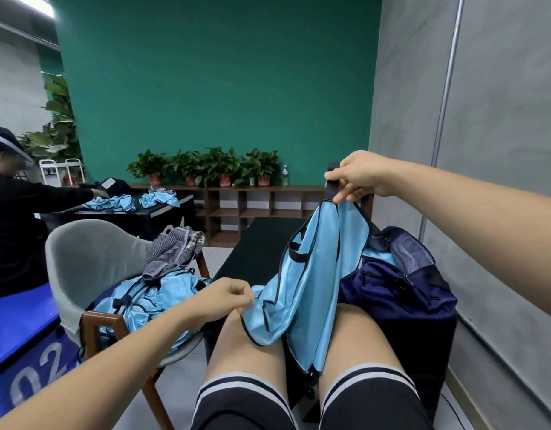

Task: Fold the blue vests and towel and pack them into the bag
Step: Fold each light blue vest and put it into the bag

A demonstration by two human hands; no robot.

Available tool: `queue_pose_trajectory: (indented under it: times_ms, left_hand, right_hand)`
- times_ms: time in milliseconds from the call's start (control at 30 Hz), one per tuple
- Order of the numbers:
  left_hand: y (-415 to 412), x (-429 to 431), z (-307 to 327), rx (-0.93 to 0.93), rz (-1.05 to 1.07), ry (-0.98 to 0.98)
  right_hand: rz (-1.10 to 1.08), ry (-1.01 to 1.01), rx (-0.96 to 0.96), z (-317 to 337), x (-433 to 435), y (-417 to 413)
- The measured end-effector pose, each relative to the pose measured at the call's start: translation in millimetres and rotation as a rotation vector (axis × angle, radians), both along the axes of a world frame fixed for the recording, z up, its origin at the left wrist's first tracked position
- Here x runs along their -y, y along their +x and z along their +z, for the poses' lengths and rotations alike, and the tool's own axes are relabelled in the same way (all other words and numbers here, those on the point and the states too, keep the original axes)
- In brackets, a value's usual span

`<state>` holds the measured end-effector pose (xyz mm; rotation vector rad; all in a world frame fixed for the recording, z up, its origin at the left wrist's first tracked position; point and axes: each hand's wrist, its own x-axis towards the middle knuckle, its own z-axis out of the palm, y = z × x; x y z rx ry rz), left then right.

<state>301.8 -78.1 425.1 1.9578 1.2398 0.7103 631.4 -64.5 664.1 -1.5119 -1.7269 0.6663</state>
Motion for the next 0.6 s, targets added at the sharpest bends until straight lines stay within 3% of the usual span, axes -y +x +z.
queue_pose_trajectory:
  times_ms: [300, 467, 600]
  left_hand:
    - [29.3, -18.4, 67.1, 0.289, 0.126, 0.070]
    - [41.9, -22.8, 100.3, 0.300, 0.126, 0.151]
    - [50.1, -21.8, 119.3, 0.325, 0.109, 0.196]
  right_hand:
    - [0.161, -0.133, 0.103, -55.3, 0.3, -28.6]
    - [0.262, -0.327, 0.111, -94.2, 1.6, -54.3]
    - [0.259, -0.353, 0.061, -116.1, -2.9, -58.5]
